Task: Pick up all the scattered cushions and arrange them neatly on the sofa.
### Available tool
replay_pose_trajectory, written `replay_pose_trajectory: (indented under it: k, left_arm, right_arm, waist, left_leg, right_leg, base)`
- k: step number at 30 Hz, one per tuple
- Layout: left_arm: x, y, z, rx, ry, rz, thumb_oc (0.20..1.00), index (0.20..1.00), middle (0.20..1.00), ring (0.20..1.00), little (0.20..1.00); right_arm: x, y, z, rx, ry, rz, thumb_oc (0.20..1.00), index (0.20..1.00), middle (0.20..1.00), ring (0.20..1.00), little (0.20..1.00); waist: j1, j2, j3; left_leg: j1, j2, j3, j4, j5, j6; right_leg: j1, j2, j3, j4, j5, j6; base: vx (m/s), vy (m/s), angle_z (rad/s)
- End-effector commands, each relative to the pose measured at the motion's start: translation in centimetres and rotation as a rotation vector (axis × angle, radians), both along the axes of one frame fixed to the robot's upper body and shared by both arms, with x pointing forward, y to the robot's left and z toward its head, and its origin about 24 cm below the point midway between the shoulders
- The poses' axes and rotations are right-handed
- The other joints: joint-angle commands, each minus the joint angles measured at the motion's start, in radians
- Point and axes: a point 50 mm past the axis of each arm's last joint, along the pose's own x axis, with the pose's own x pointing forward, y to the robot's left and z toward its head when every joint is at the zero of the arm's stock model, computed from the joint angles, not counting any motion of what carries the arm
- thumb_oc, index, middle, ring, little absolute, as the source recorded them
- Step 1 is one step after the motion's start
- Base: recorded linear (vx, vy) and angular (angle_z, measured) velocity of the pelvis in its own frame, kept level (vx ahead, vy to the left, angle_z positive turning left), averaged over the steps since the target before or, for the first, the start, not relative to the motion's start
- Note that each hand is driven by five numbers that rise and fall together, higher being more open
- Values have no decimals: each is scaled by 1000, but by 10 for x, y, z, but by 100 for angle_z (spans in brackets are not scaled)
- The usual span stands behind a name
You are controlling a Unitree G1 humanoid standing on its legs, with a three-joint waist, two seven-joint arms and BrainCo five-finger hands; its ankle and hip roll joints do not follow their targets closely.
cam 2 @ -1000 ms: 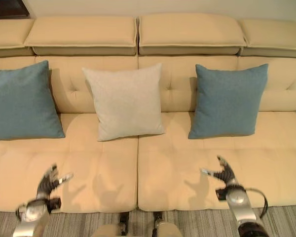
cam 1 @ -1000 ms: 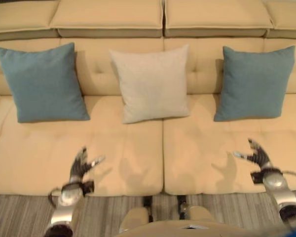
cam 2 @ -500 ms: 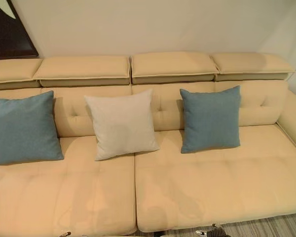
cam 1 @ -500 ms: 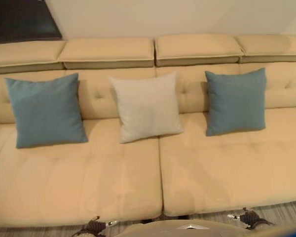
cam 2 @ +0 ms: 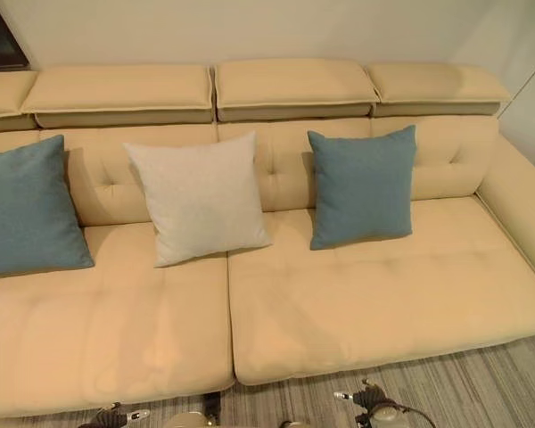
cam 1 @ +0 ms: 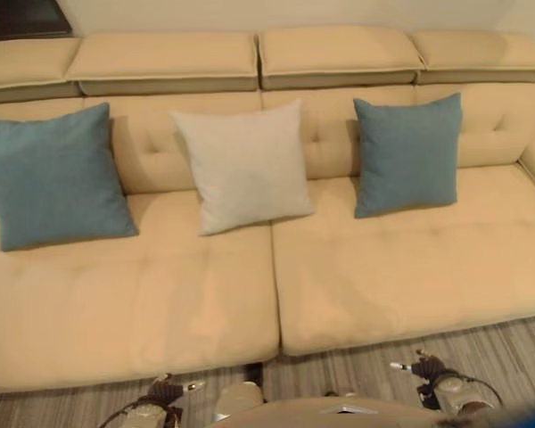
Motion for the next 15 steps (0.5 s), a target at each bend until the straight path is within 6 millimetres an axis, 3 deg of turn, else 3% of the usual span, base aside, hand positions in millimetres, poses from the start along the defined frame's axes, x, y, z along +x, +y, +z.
replay_pose_trajectory:
  k: [1,3,6,7,9,11,12,15]
  left_arm:
    - [26,4,7,23,-64,-6,1000,1000,1000,1000,1000]
    - [32,1,8,15,-78,-13,1000,1000,1000,1000,1000]
    - [27,-2,6,-1,-66,-16,1000,1000,1000,1000,1000]
    - [19,-2,3,-9,-44,-4,1000,1000,1000,1000,1000]
    - [15,-4,2,-9,-34,-2,1000,1000,1000,1000,1000]
    - [11,-5,0,-5,-13,-17,1000,1000,1000,1000,1000]
    - [24,-22,-1,-17,-33,-65,1000,1000,1000,1000,1000]
    - [20,-33,-5,-7,-4,-91,1000,1000,1000,1000,1000]
  right_arm:
    - [0,-12,4,-36,-18,-19,1000,1000,1000,1000,1000]
    - [0,-13,4,-36,-15,-24,1000,1000,1000,1000,1000]
    - [-11,-16,2,-40,12,-47,1000,1000,1000,1000,1000]
    - [-23,-15,-1,-39,57,-41,1000,1000,1000,1000,1000]
    - [-28,-15,-3,-48,86,-19,1000,1000,1000,1000,1000]
    - [-34,-15,-5,-45,111,-25,1000,1000,1000,1000,1000]
    - [-37,-12,-6,-44,125,-17,1000,1000,1000,1000,1000]
    - [-42,-3,-10,-39,141,-8,1000,1000,1000,1000,1000]
  waist:
    - [-18,-25,27]
    - [-17,-42,50]
    - [-41,-80,41]
    - [-42,-82,27]
    - [-39,-65,17]
    - [-52,-55,2]
    - [-56,-55,-8]
    - [-57,-58,-35]
  left_leg:
    - [-94,-26,-72,-24,60,-57]
    - [-92,-47,-114,48,18,-43]
    - [-74,-64,-101,226,-130,-18]
    - [-35,-83,-150,232,-172,-19]
    - [1,-85,-206,143,-148,-19]
    - [38,-67,-174,72,-130,-22]
    - [60,-69,-179,36,-127,-19]
    - [107,-71,-168,-24,-119,-15]
  right_leg:
    - [-35,35,30,9,76,46]
    - [-55,21,19,15,101,43]
    - [-93,-12,-3,3,131,38]
    - [-102,-16,-2,4,135,40]
    - [-103,-3,10,3,138,44]
    - [-101,-4,3,4,138,46]
    - [-98,-3,1,0,138,47]
    - [-80,-12,-9,-7,139,58]
  base:
    - [-417,-185,36]
    - [-319,-93,56]
    - [-245,-30,12]
    - [-97,59,44]
    - [-13,95,30]
    - [37,102,-1]
    - [68,96,0]
    - [42,105,5]
